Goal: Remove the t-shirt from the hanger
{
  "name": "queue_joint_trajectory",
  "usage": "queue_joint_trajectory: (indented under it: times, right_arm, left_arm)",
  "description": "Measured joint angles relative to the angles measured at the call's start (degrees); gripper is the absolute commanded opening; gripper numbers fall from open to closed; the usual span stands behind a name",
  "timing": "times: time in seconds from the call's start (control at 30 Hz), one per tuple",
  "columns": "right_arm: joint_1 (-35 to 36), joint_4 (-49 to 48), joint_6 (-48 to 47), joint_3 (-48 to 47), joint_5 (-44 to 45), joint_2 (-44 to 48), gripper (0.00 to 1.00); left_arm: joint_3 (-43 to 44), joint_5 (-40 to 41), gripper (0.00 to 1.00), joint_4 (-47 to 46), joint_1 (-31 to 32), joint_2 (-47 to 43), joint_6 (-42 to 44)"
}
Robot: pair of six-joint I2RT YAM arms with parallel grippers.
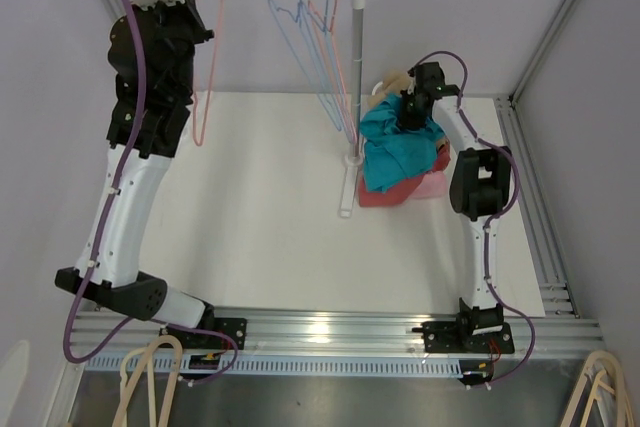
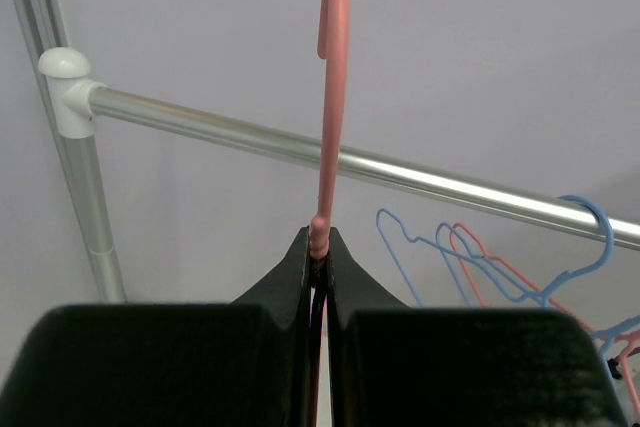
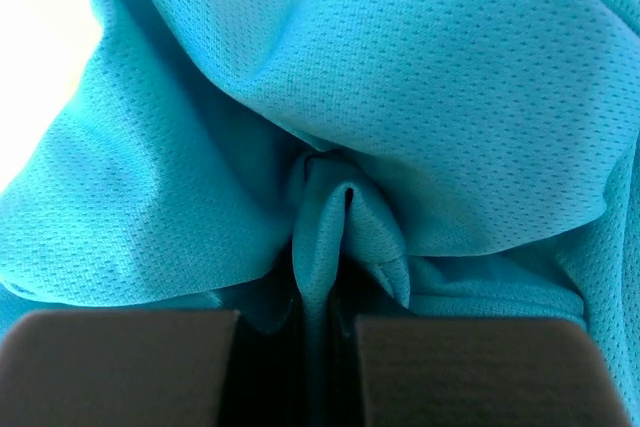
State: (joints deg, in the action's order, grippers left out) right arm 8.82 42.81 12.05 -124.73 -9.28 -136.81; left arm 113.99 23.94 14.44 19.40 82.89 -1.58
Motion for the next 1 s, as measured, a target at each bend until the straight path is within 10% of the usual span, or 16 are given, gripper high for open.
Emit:
queue_joint_trajectory:
  times: [0.17,0.43,1.0]
  right_arm:
    - [0.2,-4.3,0.6,5.4,1.6,3.0,0.13]
    - [0.3,-2.3,1.5,8.8,9.6,7.8,0.53]
    - [-1.1,-2.9,0.0,15.0,17.9,25.8,0.69]
  left_arm:
    - [1.6,-1.7,0.01,-0.6,0.0,2.2,-0.2]
    - [10.9,-3.3,0.01,1.6,0.0,11.5,-0.4]
    - [14.8,-3.2,0.01,1.1,2.0,21.6,1.6]
